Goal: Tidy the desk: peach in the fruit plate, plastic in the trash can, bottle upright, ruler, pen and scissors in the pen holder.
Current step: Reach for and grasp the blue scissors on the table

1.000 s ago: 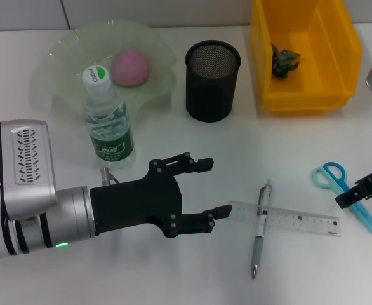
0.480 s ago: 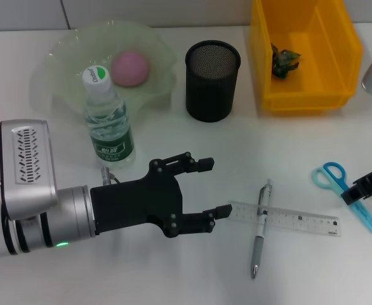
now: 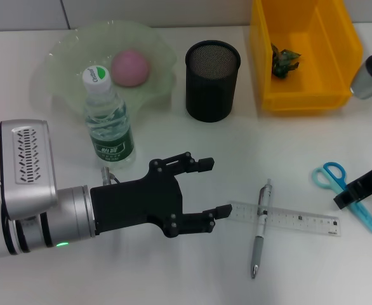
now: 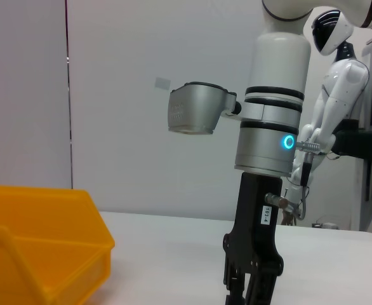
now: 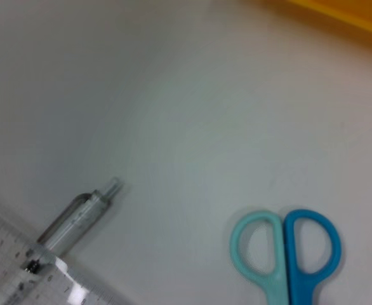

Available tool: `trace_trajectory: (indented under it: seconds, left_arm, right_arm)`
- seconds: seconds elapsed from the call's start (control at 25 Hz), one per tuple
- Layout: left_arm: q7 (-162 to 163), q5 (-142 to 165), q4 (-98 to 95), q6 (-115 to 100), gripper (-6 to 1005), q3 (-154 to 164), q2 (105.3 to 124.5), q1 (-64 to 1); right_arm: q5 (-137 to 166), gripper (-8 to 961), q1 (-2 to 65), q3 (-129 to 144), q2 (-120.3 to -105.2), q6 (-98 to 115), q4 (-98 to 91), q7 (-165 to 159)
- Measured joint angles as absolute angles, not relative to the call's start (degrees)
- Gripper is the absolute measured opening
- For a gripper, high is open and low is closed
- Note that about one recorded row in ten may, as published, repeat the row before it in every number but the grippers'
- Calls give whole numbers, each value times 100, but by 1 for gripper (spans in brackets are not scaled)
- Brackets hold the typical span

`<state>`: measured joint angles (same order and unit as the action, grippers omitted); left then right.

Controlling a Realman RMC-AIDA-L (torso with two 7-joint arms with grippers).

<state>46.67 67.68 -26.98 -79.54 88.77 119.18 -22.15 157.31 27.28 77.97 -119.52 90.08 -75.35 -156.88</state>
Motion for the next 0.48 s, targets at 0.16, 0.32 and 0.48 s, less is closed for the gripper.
trace_trajectory:
  seconds: [0.16, 0.32, 0.48]
  left_arm:
    - [4667, 6768, -2698, -7954, 807, 8877, 11918, -2215]
    - [4667, 6768, -2692, -7954, 807, 8877, 11918, -2209]
    - [4667, 6768, -2690, -7954, 807, 8877, 11918, -2204]
  right_arm:
    - [15758, 373, 2751, 7950, -11952, 8996, -7524, -15758]
    - [15773, 351, 2806, 7962, -11934, 8978, -7394, -15770]
    - [15781, 321, 2794, 7966, -11934, 8971, -7394, -15769]
